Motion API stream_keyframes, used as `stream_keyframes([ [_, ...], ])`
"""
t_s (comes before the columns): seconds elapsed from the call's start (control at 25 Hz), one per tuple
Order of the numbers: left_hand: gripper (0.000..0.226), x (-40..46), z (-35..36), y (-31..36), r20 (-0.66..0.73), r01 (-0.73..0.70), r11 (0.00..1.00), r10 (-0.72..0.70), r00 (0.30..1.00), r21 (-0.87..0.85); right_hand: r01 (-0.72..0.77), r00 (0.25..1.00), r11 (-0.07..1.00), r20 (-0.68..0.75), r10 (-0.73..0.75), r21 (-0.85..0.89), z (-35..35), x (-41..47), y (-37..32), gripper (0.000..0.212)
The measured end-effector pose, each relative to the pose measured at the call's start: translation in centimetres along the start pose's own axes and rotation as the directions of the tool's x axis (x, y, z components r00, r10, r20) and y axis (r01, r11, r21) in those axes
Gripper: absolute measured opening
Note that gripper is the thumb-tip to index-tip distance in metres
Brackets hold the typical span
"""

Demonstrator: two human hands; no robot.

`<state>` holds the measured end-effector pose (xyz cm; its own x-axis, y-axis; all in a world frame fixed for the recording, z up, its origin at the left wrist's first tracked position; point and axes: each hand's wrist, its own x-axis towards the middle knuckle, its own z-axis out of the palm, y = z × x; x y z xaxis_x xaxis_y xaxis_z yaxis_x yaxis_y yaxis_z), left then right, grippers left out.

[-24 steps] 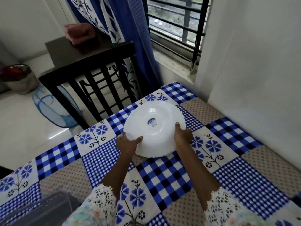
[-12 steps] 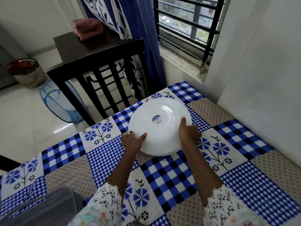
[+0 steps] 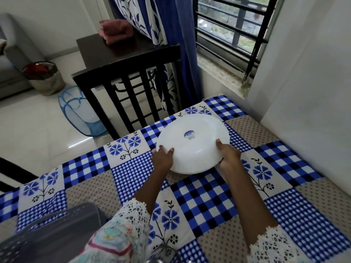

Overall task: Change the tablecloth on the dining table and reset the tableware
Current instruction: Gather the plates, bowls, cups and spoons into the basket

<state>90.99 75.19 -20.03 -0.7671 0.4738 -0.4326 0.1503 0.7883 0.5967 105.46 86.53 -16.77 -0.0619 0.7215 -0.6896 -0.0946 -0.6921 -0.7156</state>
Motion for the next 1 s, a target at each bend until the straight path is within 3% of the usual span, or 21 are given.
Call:
stream_keyframes([
  [0.12, 0.072, -1.8, -2.2, 0.8, 0.080, 0.038, 0.943, -0.012, 0.997, -0.330, 0.078, 0.989, 0.997, 0.124, -0.080, 0.016, 0.3, -3.3, -0.7, 0.040],
  [0.2, 0.080, -3.4, -4.9, 1.9, 0.171, 0.119, 0.786, -0.018, 0.985, -0.606, 0.278, 0.951, 0.960, 0.147, -0.271, -0.034, 1.2, -6.4, -1.0, 0.033],
  [0.28, 0.078, -5.9, -8.9, 2.8, 0.210, 0.145, 0.591, 0.041, 0.977, -0.793, 0.545, 0.830, 0.816, 0.263, -0.493, -0.192, 2.4, -10.4, -0.9, 0.029],
  [0.36, 0.075, -8.3, -12.9, 2.2, 0.206, 0.171, 0.300, 0.089, 0.974, -0.938, 0.824, 0.567, 0.461, 0.486, -0.665, -0.331, 3.2, -14.7, 0.4, 0.025],
  [0.4, 0.078, -9.3, -14.9, 1.0, 0.204, 0.186, 0.153, 0.112, 0.972, -0.971, 0.923, 0.378, 0.240, 0.604, -0.702, -0.299, 3.4, -16.6, 1.5, 0.022],
  [0.48, 0.083, -11.9, -18.2, -2.0, 0.234, 0.238, -0.010, 0.153, 0.960, -0.971, 0.983, 0.051, -0.100, 0.758, -0.650, -0.152, 3.4, -19.8, 3.6, 0.021],
  [0.6, 0.041, -16.8, -20.4, -8.8, 0.135, 0.152, -0.115, 0.140, 0.981, -0.982, 0.916, -0.278, -0.394, 0.829, -0.486, 0.076, 2.9, -24.3, 6.4, 0.019],
  [0.68, 0.043, -20.0, -20.1, -14.2, 0.009, 0.029, -0.224, 0.091, 0.996, -0.974, 0.843, -0.426, -0.490, 0.832, -0.355, 0.222, 2.6, -26.6, 8.5, 0.020],
  [0.84, 0.066, -25.8, -17.5, -22.9, -0.158, -0.160, -0.361, -0.036, 0.987, -0.919, 0.748, -0.534, -0.516, 0.840, -0.094, 0.417, 1.0, -29.3, 14.5, 0.018],
  [0.92, 0.060, -28.0, -16.8, -25.8, -0.204, -0.228, -0.379, -0.103, 0.974, -0.897, 0.742, -0.523, -0.488, 0.852, 0.005, 0.458, -0.1, -30.1, 17.9, 0.021],
  [1.0, 0.035, -29.3, -16.4, -27.8, -0.218, -0.271, -0.375, -0.178, 0.960, -0.887, 0.764, -0.477, -0.469, 0.877, 0.052, 0.443, -0.9, -30.8, 20.4, 0.028],
])
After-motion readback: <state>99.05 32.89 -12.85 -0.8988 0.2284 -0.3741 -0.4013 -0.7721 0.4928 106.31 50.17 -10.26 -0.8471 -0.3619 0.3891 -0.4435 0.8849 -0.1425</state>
